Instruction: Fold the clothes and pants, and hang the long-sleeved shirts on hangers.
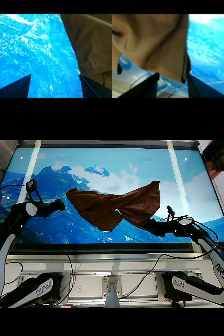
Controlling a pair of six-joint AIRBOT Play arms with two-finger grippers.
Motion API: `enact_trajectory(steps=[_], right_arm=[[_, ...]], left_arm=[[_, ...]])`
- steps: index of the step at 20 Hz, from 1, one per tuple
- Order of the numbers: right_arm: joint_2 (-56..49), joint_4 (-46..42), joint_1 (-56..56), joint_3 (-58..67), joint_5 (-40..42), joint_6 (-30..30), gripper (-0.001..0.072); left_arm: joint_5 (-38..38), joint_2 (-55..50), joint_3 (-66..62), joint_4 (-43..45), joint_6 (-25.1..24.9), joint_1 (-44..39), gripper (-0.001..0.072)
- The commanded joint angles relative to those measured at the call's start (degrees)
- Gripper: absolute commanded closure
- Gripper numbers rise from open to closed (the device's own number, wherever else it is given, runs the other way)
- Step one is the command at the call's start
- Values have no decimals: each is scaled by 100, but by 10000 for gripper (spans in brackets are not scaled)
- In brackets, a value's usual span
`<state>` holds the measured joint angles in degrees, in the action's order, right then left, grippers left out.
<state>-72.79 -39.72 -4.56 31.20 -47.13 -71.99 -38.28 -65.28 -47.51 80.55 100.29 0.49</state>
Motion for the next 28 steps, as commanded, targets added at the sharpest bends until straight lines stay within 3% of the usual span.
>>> enact_trajectory(steps=[1, 6, 10, 12, 13, 15, 18, 20, 22, 24, 26, 28], right_arm=[[-85, -46, 212, -7, 461, 76, 411], [-83, -55, 210, -4, 522, 79, 692], [-83, -52, 210, -4, 514, 79, 693], [-83, -55, 210, -4, 516, 79, 693], [-83, -55, 210, -4, 518, 79, 693], [-83, -55, 210, -7, 516, 79, 693], [-83, -55, 210, -4, 516, 79, 693], [-83, -55, 210, -4, 516, 79, 692], [-83, -55, 210, -4, 518, 79, 692], [-83, -57, 210, -7, 518, 79, 693], [-83, -57, 210, -4, 518, 79, 693], [-83, -57, 210, -4, 516, 76, 693]], left_arm=[[0, 2, 4, -4, -2, -15, 11], [-245, -48, 46, -2, -4, -13, 11], [-260, -365, 326, -269, -4, -13, 32], [-297, -621, 339, -1281, -192, -37, 307], [-299, -750, 339, -1834, -660, -90, 332], [-358, -1003, 339, -2568, -1397, -260, 332], [-433, -1412, 339, -3209, -1797, -516, 330], [-531, -1609, 339, -3602, -2273, -629, 214], [-437, -1733, 339, -3873, -2350, -656, 214], [-326, -1836, 339, -4068, -2452, -656, 225], [-317, -1947, 339, -4164, -2472, -667, 322], [-315, -2013, 339, -4162, -2476, -723, 350]])
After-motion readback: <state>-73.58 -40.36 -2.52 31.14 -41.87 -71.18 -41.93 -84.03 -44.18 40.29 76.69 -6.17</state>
